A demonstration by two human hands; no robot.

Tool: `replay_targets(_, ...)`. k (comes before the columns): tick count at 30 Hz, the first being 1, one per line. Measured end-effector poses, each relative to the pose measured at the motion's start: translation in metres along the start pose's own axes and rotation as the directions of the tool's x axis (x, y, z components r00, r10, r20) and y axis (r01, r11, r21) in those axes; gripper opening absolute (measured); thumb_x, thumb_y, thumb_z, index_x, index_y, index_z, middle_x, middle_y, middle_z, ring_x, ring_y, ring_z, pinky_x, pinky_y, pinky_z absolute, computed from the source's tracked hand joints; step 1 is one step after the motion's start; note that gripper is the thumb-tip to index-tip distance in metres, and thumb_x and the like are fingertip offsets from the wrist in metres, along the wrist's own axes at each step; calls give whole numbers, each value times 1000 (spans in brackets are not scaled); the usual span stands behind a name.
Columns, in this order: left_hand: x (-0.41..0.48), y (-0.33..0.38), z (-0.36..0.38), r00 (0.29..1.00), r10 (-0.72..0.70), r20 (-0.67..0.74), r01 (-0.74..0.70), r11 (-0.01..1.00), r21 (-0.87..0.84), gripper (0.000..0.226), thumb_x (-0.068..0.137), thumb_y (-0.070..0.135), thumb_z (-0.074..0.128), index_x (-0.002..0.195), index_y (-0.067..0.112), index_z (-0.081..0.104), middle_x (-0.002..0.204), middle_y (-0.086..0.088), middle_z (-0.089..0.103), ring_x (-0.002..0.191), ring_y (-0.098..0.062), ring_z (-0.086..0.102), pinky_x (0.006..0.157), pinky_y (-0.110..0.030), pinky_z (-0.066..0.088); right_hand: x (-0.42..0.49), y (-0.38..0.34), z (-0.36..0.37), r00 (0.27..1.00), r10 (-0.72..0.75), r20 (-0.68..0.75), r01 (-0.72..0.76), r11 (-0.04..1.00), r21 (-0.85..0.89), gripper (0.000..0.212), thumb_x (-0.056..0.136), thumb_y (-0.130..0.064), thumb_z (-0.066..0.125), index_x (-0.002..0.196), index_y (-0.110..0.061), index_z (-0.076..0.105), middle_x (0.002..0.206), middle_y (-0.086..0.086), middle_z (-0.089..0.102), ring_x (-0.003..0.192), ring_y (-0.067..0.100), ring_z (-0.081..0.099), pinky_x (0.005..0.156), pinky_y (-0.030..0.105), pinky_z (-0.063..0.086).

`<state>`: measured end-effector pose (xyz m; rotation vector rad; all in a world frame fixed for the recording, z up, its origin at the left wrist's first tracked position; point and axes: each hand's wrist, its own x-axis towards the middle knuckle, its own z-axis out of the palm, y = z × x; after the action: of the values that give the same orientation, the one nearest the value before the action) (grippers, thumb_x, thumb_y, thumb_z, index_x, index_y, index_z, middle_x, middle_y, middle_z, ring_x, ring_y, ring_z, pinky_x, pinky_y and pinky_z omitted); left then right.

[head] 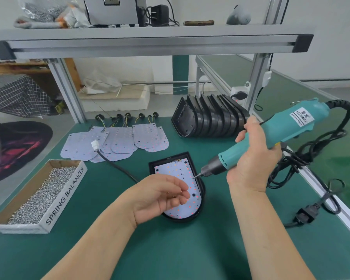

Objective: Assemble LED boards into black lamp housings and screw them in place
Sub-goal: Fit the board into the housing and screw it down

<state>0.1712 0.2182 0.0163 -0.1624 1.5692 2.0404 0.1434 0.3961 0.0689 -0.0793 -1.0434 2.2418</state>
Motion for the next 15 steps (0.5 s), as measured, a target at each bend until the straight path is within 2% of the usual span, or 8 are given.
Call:
replay_targets(1, 1, 0, 1, 1000, -2, 19, 2, 1000, -1, 11, 88, -7, 57, 85, 1, 64, 75, -12, 62, 57, -15, 59, 48, -19, 47, 1, 0, -2, 1000, 5, -23, -5, 1000, 11, 30, 86, -16, 72, 59, -28, 62, 56, -13, 56, 53, 9, 49, 54, 20, 43)
replay_targets(2, 2, -2, 1, 1000, 17, 9, -18, 993, 116, 7, 84, -1, 64, 83, 6, 64, 69, -4, 58, 55, -12, 52, 47, -19, 41, 1, 1, -4, 999, 11, -42, -10, 1000, 18, 25, 86, -16, 72, 67, -26, 60, 57, -14, 57, 52, 9, 50, 54, 19, 44)
replay_targets(3, 4, -5, 2, 998, 60, -17, -51, 938, 342, 7, 82, 4, 69, 82, 10, 66, 62, 4, 50, 52, -9, 44, 47, -19, 33, 2, 1, -6, 998, 18, -57, -17, 1000, 18, 21, 87, -15, 71, 73, -22, 57, 57, -14, 58, 53, 8, 51, 53, 19, 44)
replay_targets(5, 6, -9, 7, 985, 169, 18, -124, 646, 753, 12, 84, 4, 66, 82, 15, 71, 52, 10, 34, 49, -9, 30, 48, -22, 23, 4, 3, -8, 997, 29, -76, -29, 1000, 4, 21, 87, -15, 71, 77, -18, 53, 57, -14, 57, 53, 8, 50, 53, 18, 44)
replay_targets(6, 8, -10, 9, 981, 176, 82, -162, 509, 845, 16, 85, 4, 63, 85, 16, 73, 50, 12, 31, 48, -8, 28, 47, -21, 23, 5, 4, -8, 996, 32, -84, -32, 999, -6, 21, 88, -15, 71, 78, -18, 53, 56, -14, 57, 52, 8, 50, 53, 18, 44)
replay_targets(9, 12, -7, 17, 972, 117, 203, -232, 338, 912, 19, 85, 5, 62, 92, 21, 70, 51, 14, 43, 46, -1, 40, 46, -12, 29, 7, 5, -8, 995, 26, -95, -28, 1000, -14, 21, 88, -15, 71, 78, -17, 52, 57, -14, 57, 53, 8, 50, 53, 18, 43)
replay_targets(12, 21, -5, 19, 970, 142, 199, -231, 271, 934, 25, 84, 0, 58, 98, 21, 62, 64, 12, 44, 51, 2, 42, 45, -12, 30, 8, 6, -7, 995, 22, -98, -23, 1000, -14, 21, 88, -15, 71, 78, -18, 52, 57, -13, 57, 53, 8, 49, 53, 18, 43)
replay_targets(15, 25, -6, 18, 971, 115, 208, -228, 196, 954, 25, 87, 4, 60, 104, 22, 66, 70, 13, 46, 60, 1, 43, 47, -10, 32, 9, 7, -7, 995, 14, -95, -15, 1000, -13, 22, 87, -16, 71, 78, -17, 51, 57, -13, 56, 53, 8, 48, 53, 18, 43)
